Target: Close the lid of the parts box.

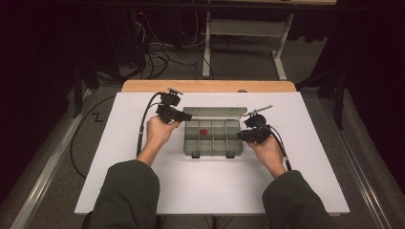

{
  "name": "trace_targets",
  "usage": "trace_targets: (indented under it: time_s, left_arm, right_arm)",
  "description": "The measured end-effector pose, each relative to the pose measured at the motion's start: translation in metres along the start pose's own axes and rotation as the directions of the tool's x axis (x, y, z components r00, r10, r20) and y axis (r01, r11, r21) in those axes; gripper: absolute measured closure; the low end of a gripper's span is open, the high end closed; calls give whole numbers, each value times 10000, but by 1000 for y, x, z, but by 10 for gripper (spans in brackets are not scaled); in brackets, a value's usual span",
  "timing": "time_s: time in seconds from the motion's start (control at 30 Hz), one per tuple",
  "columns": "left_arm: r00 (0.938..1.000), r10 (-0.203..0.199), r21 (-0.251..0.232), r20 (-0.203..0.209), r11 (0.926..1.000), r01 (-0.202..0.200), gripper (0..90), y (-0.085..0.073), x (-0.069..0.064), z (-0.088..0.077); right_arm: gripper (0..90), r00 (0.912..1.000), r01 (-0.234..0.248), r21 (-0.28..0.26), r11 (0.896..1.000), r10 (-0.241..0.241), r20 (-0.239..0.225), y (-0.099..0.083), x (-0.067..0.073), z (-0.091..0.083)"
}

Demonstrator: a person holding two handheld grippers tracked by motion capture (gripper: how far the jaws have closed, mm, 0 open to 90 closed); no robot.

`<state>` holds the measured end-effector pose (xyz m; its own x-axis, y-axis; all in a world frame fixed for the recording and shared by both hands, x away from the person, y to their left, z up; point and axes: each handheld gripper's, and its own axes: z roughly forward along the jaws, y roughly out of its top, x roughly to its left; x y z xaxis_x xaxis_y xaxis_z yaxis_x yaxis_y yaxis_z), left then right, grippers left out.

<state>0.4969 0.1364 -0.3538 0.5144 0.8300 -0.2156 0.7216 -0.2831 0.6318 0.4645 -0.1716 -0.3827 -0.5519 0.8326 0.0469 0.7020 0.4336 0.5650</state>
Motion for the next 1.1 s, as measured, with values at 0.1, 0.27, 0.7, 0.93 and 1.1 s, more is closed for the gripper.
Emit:
trace_targets:
  time_s: [0.1, 0.27, 0.7, 0.93, 1.1]
  left_arm:
    - [10000, 2, -57, 88, 10000, -2, 616, -2, -1, -3]
    - [9999, 106, -77, 83, 9999, -106, 614, -3, -2, -6]
    - [9995, 215, -268, 229, 9994, -209, 614, -8, -6, -15]
    - [9992, 278, -327, 275, 9991, -269, 614, -11, -8, -18]
    - [9992, 327, -308, 218, 9990, -320, 614, -12, -8, -17]
  right_arm:
    - [758, 9999, 94, 6, 10000, -94, 54, 0, 1, 0]
    - [758, 9999, 112, -10, 9999, -111, 55, 0, 1, 0]
    - [757, 9998, 187, -109, 9998, -187, 40, -1, 0, 0]
    - [755, 9996, 276, -138, 9995, -274, 100, -2, 1, 0]
    - [752, 9988, 447, -154, 9989, -444, 213, -2, 3, 0]
